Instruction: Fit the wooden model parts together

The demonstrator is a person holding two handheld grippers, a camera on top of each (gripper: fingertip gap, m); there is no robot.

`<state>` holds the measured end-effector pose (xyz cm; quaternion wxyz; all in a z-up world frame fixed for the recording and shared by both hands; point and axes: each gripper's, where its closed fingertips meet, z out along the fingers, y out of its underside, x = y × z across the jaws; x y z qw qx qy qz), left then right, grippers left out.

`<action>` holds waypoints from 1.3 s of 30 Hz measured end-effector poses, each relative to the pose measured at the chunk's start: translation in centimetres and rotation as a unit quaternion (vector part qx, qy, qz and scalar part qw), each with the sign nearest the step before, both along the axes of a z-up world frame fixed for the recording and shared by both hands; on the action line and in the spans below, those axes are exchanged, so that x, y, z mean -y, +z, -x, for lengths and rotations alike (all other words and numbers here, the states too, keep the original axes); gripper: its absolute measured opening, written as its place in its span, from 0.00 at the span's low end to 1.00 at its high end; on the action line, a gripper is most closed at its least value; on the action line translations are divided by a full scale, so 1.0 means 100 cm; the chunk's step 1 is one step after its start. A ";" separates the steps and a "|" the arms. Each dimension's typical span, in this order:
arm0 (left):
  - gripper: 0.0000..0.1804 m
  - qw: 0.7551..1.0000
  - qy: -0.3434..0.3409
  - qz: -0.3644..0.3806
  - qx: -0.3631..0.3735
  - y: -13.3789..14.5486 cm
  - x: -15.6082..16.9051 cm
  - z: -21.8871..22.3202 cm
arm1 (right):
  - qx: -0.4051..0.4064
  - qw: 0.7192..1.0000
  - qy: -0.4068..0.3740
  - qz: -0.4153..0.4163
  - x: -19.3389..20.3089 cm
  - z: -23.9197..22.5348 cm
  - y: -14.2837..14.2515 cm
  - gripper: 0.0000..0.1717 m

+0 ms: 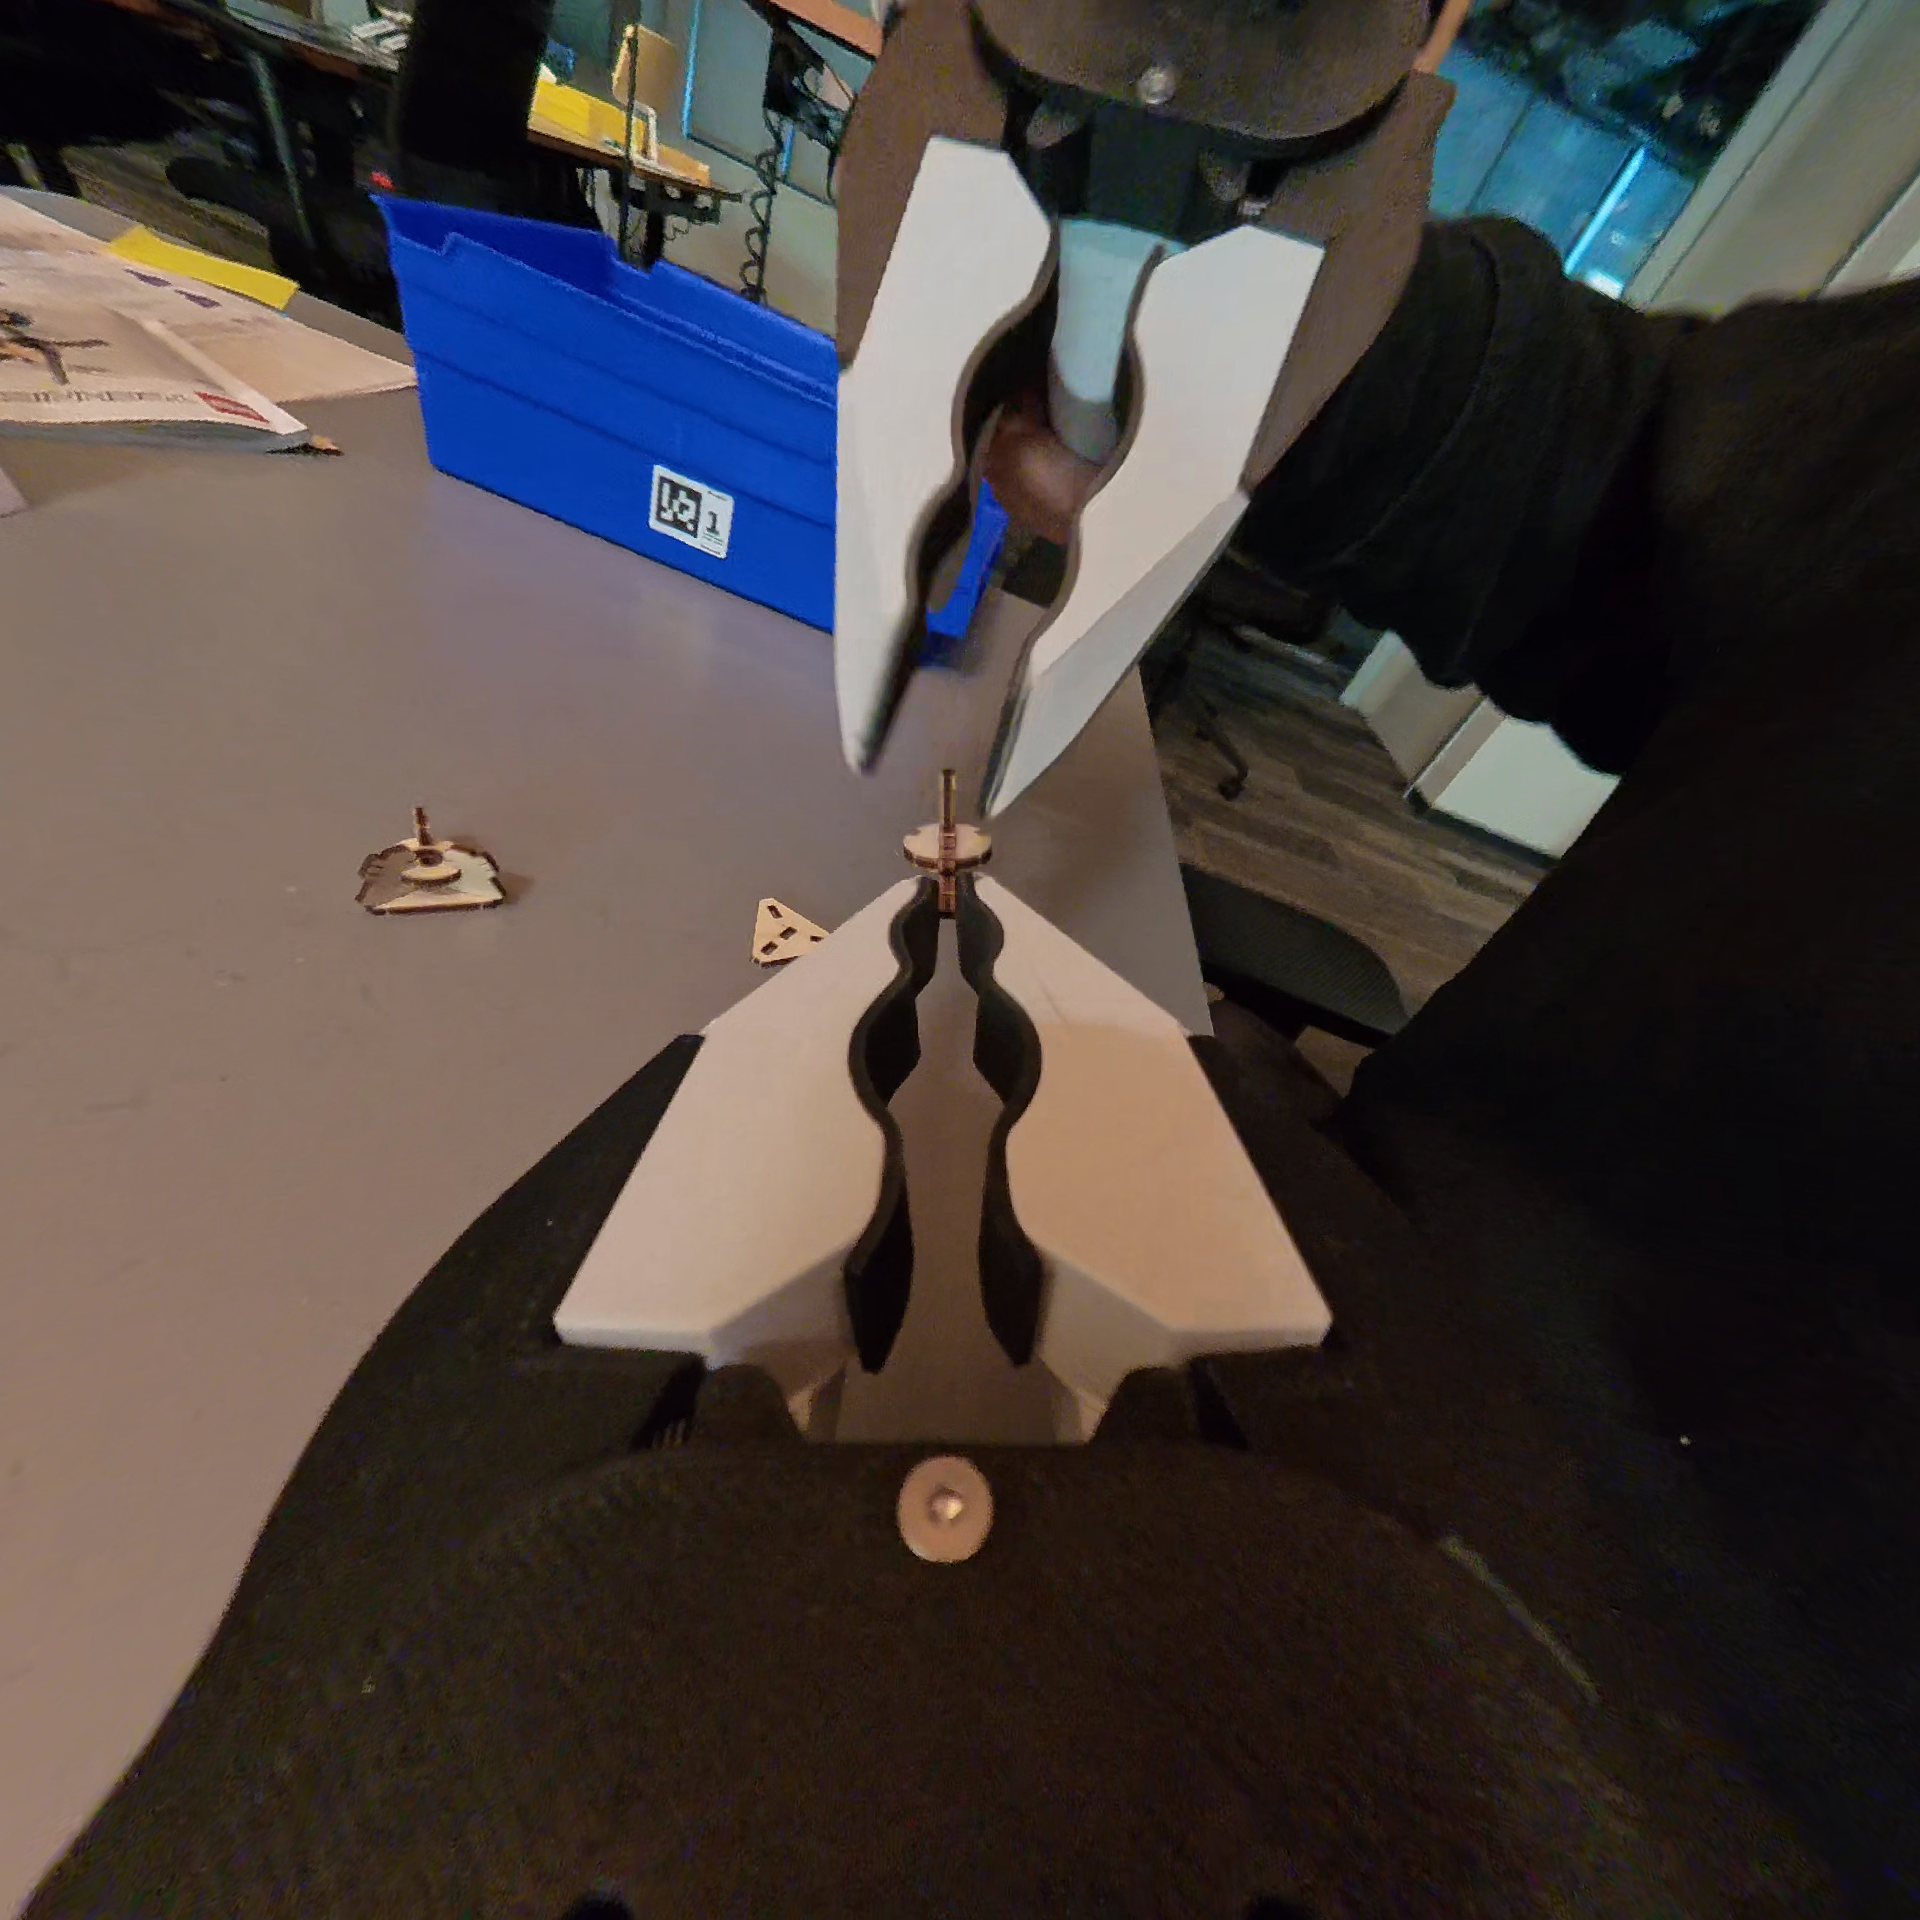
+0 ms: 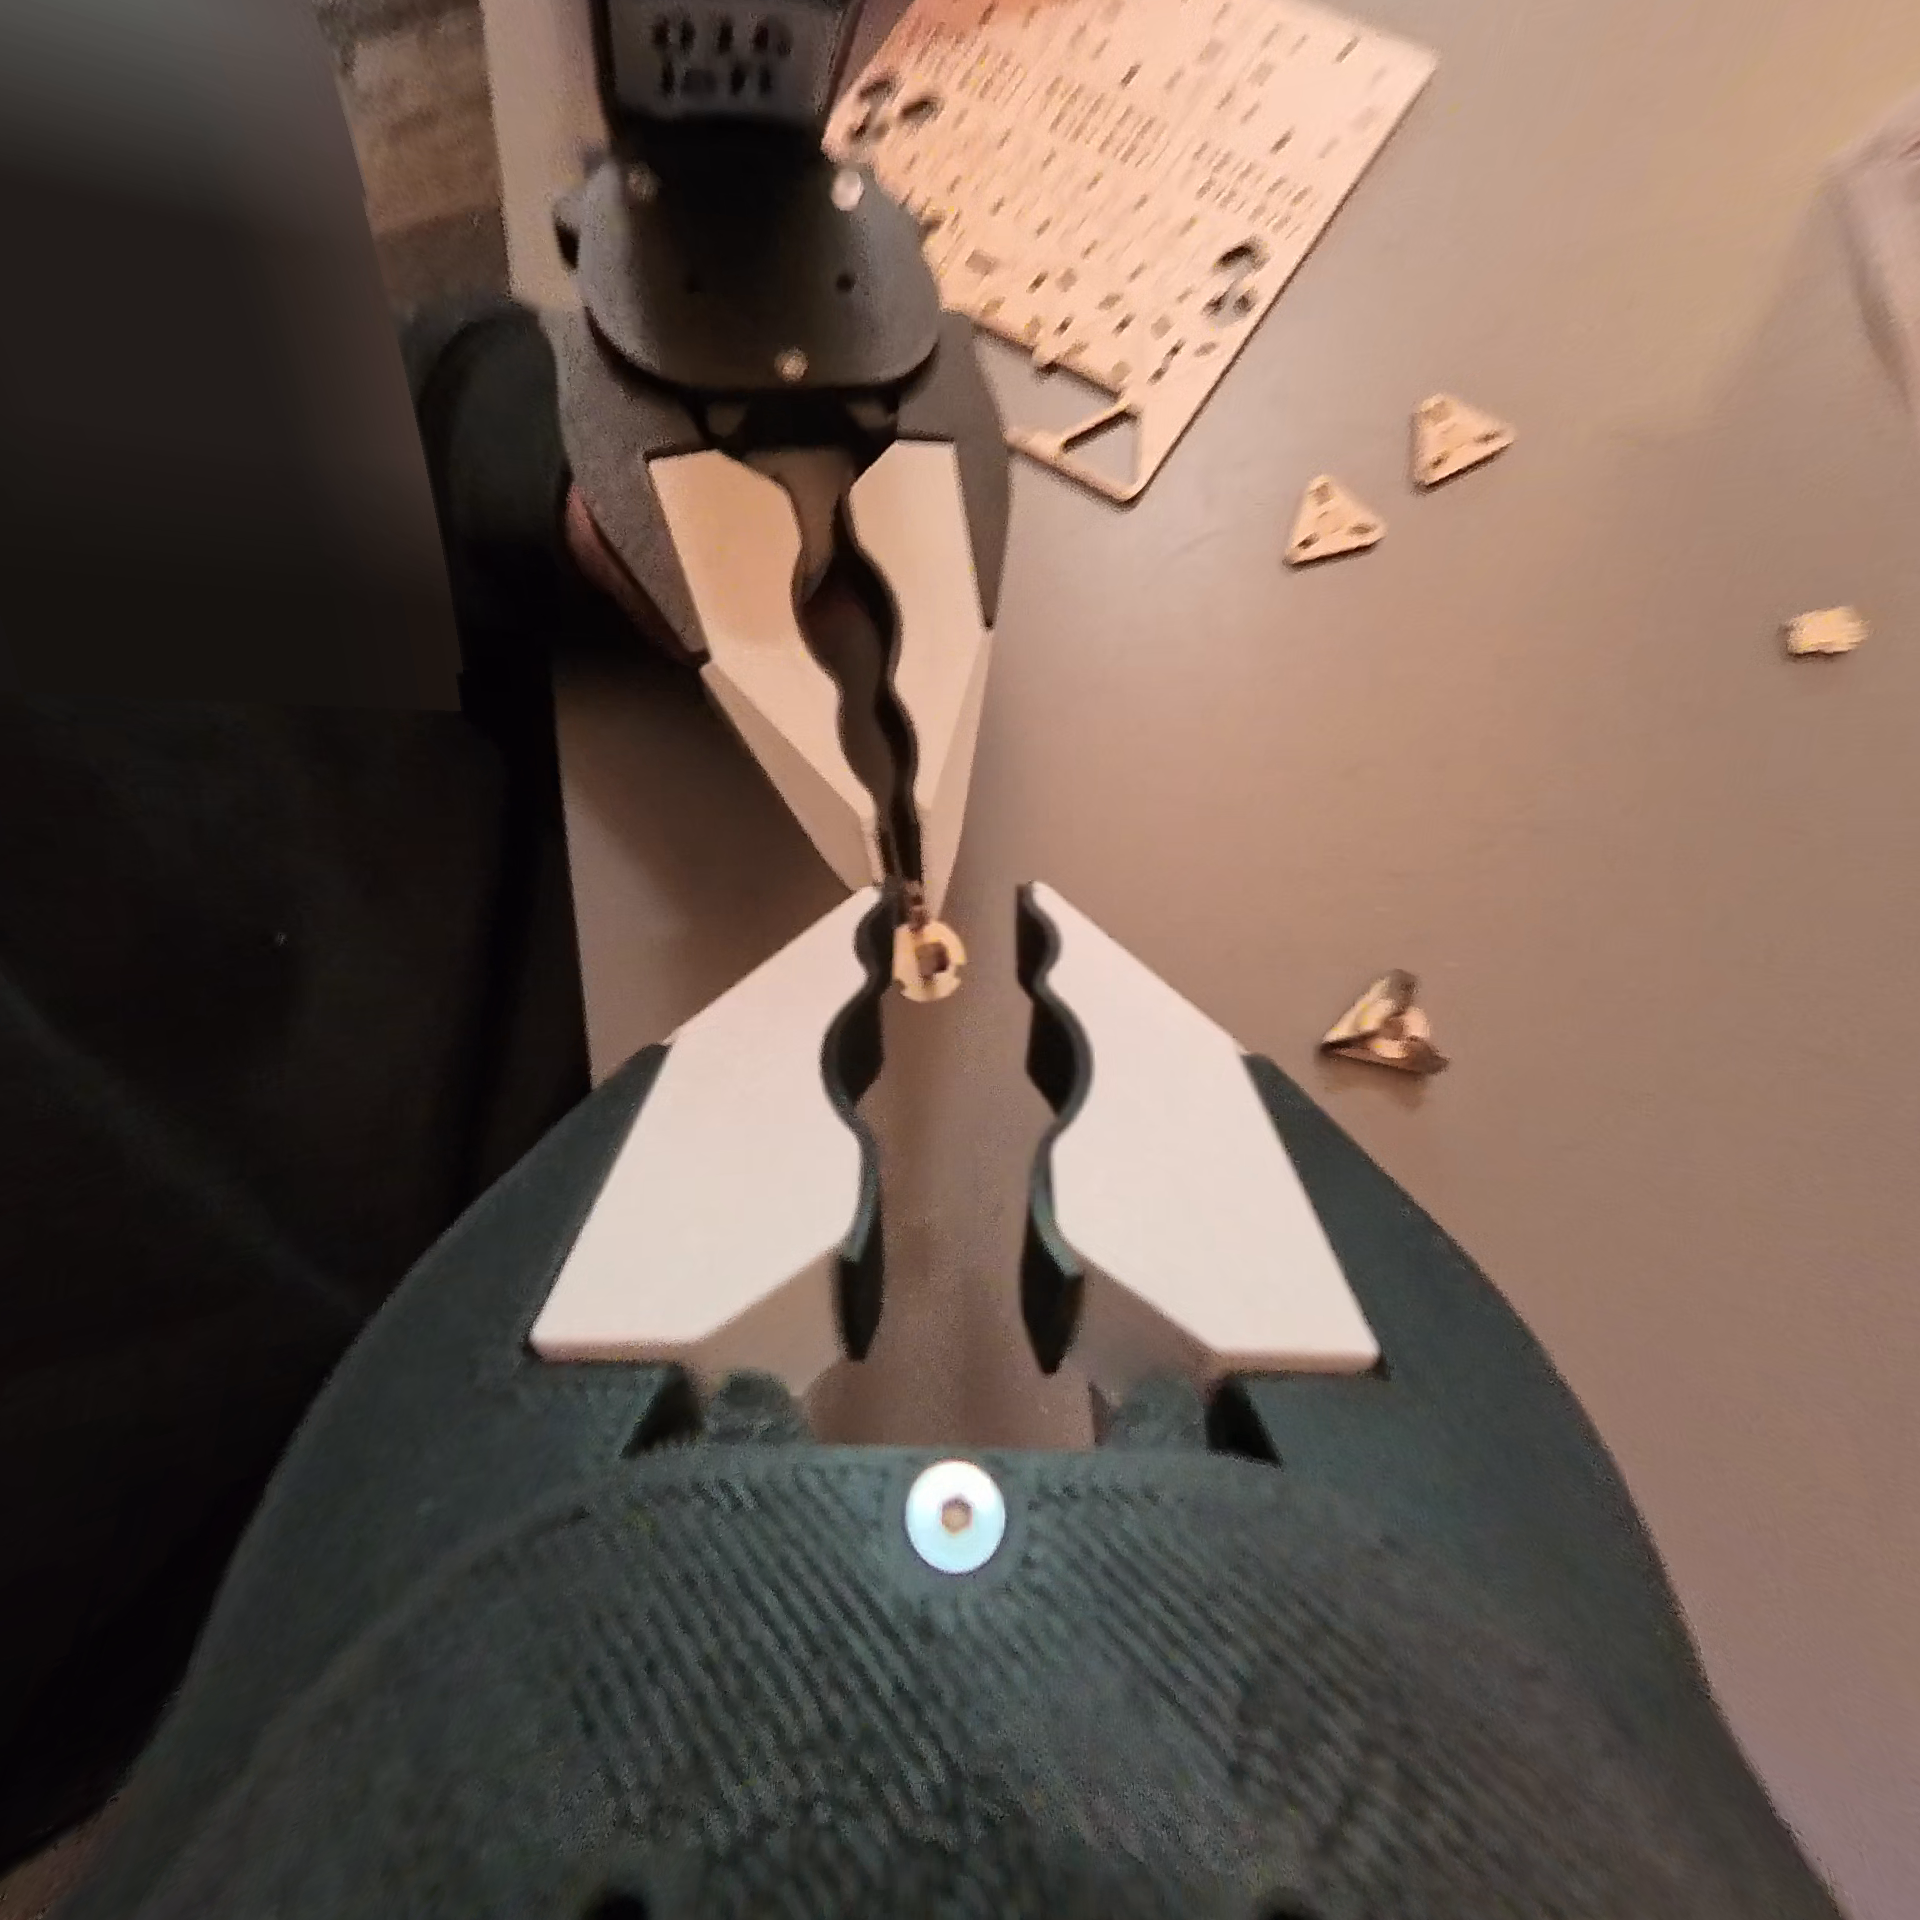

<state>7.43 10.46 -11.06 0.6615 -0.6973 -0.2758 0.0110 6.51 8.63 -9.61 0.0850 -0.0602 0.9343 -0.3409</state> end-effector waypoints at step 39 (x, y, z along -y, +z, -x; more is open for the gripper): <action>0.00 0.999 0.034 -0.013 0.004 0.002 0.010 0.010 | -0.051 0.894 -0.220 -0.388 -0.182 0.391 -0.076 0.18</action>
